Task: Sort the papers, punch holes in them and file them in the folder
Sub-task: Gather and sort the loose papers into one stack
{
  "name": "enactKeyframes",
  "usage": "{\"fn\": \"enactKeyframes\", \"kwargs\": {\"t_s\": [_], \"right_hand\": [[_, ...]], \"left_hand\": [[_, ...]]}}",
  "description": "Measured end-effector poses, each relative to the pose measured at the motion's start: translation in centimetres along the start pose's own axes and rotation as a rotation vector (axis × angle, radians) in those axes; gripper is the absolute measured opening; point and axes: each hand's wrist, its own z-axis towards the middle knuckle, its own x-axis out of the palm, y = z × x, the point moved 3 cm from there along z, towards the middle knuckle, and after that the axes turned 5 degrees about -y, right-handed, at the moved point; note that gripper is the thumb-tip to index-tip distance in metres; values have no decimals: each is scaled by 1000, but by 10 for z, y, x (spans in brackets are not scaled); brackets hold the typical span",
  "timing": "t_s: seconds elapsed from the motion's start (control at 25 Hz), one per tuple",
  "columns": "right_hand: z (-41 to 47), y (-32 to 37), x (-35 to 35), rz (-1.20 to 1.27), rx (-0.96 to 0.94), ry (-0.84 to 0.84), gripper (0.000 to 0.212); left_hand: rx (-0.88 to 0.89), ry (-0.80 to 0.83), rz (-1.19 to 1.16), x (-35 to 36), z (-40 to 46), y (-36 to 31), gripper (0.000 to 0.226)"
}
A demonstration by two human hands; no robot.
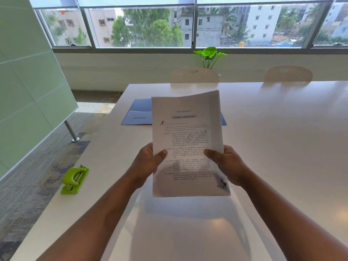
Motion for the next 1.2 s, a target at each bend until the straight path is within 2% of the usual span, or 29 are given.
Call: {"fn": "enactKeyframes", "kwargs": {"t_s": [0.08, 0.12, 0.16, 0.2, 0.28, 0.32, 0.4, 0.44, 0.56, 0.6, 0.72, 0.8, 1.0, 1.12, 1.2], "right_hand": [[-2, 0, -4, -19, 54, 8, 21], [-3, 0, -6, -41, 76, 33, 20], [-5, 0, -8, -69, 92, 67, 19], [-5, 0, -9, -111, 102, 103, 19], [-4, 1, -10, -221, 110, 160, 19], [-2, 2, -9, -274, 106, 181, 18], [-1, 6, -6, -348, 91, 232, 15], [-2, 8, -4, -368, 86, 257, 14], [-3, 15, -3, -420, 83, 298, 14], [-3, 18, -3, -441, 83, 311, 15], [-2, 19, -6, -482, 90, 349, 16], [1, 19, -8, -509, 104, 353, 16], [6, 30, -10, -592, 51, 289, 15], [10, 38, -23, -497, 31, 161, 12], [11, 37, -37, -381, 1, 55, 19]], "left_hand": [[-46, 26, -110, -4, 2, -5, 26], [-22, -11, -147, -8, 3, -10, 32], [49, -80, -73, -13, 7, -17, 45], [150, -153, 158, -18, 11, -26, 65], [316, -219, 785, -22, 22, -43, 104], [382, -243, 1012, -21, 25, -53, 113], [431, -224, 1201, -14, 29, -75, 109], [408, -159, 1169, -11, 32, -84, 97], [245, 91, 803, -17, 42, -91, 40], [198, 148, 733, -22, 44, -90, 29], [61, 305, 560, -32, 44, -85, 25], [41, 357, 519, -33, 41, -83, 25], [56, 277, 532, -36, 41, -73, 19], [56, 169, 447, -48, 40, -66, 19], [67, 94, 374, -60, 39, -63, 17]]}}
